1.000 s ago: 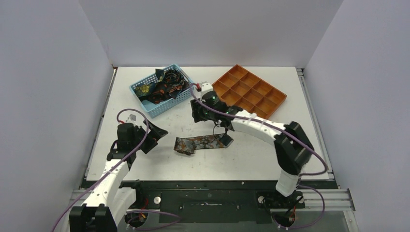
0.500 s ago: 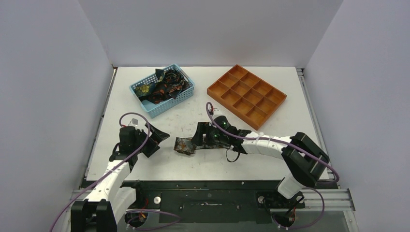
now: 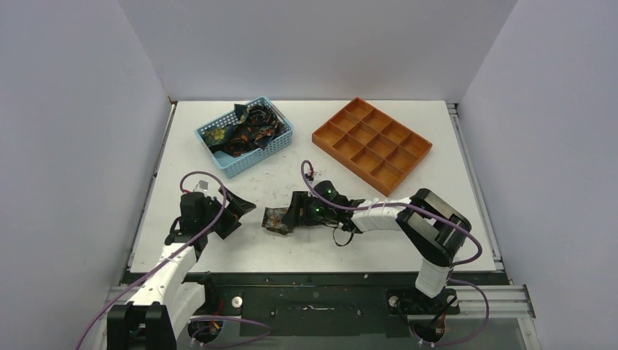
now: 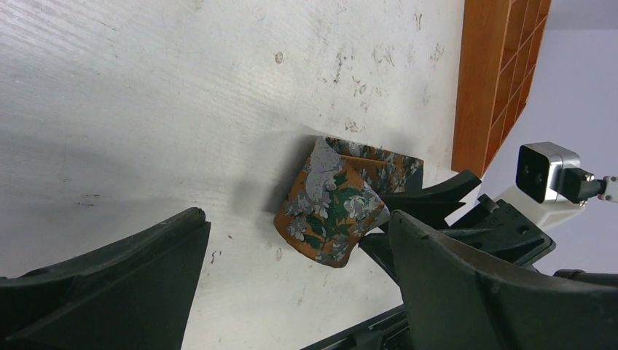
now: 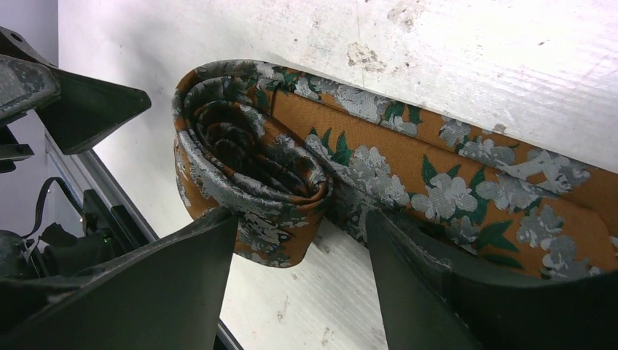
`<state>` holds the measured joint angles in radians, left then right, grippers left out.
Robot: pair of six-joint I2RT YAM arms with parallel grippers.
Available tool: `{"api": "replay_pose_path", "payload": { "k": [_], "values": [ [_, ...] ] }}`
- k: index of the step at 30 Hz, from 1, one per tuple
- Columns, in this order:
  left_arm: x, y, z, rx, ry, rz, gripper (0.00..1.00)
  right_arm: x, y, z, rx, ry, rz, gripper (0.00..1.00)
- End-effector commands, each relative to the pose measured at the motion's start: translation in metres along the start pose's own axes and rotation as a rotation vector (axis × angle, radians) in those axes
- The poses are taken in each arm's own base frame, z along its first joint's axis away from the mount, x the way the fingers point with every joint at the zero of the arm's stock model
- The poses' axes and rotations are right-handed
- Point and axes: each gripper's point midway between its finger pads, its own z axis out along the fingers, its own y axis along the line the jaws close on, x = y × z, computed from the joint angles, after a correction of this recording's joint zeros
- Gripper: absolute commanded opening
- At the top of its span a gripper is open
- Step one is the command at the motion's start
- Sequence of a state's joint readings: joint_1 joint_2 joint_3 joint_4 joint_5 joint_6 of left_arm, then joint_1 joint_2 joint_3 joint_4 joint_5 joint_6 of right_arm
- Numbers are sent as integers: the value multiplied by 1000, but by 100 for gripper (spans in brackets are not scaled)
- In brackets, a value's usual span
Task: Roll the ties
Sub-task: Roll the tie at the center of the board.
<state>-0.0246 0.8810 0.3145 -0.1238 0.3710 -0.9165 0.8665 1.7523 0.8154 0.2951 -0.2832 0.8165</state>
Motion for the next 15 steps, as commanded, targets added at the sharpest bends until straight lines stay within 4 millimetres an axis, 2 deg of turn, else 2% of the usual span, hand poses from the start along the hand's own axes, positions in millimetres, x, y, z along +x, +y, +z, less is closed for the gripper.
{"api": "replay_pose_path", "payload": {
  "k": [1,11,15],
  "values": [
    [-1,-6,2,32,-1,11,92,-18,34,5,-125,-49,-41,65],
    [1,-6,3,45,6,6,92,-18,44,11,-183,-25,-134,50],
    [2,-6,3,48,11,6,91,-22,45,13,-173,-26,-182,47]
  ]
}}
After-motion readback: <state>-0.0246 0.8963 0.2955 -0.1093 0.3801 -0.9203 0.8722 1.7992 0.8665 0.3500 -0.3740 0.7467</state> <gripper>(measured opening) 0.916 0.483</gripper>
